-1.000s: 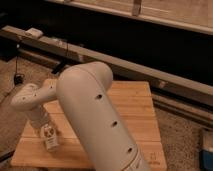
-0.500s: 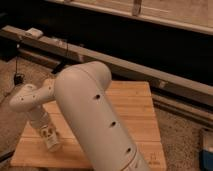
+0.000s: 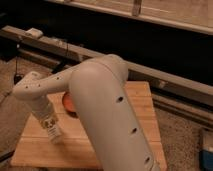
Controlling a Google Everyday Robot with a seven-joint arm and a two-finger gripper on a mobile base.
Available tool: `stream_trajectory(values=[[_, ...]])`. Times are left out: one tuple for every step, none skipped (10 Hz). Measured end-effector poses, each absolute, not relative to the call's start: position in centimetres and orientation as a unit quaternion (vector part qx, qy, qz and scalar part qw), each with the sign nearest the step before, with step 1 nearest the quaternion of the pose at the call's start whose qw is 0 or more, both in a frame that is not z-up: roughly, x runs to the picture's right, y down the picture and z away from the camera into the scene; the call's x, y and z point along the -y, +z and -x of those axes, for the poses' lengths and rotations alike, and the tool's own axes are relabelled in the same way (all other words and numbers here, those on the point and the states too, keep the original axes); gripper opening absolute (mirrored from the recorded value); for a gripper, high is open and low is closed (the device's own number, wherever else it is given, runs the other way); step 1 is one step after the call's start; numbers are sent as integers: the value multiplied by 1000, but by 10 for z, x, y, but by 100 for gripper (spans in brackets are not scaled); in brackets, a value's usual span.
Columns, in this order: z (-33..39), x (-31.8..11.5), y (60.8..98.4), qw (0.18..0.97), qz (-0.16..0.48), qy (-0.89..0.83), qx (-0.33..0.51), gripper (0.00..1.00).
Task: Place the bottle in the ceramic bowl
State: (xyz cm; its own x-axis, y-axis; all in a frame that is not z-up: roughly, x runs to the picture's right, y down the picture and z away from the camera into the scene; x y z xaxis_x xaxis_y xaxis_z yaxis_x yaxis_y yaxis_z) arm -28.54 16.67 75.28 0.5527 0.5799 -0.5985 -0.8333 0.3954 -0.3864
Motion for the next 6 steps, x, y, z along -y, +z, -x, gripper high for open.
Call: stream_trajectory(values=[[277, -151, 752, 811, 333, 444, -183, 0], [267, -132, 751, 808, 328, 456, -177, 0], [258, -114, 750, 805, 323, 467, -172, 0], [250, -98, 751, 802, 317, 478, -167, 0], [242, -83, 753, 799, 310, 489, -164, 0], [235, -71, 756, 796, 305, 498, -161, 0]])
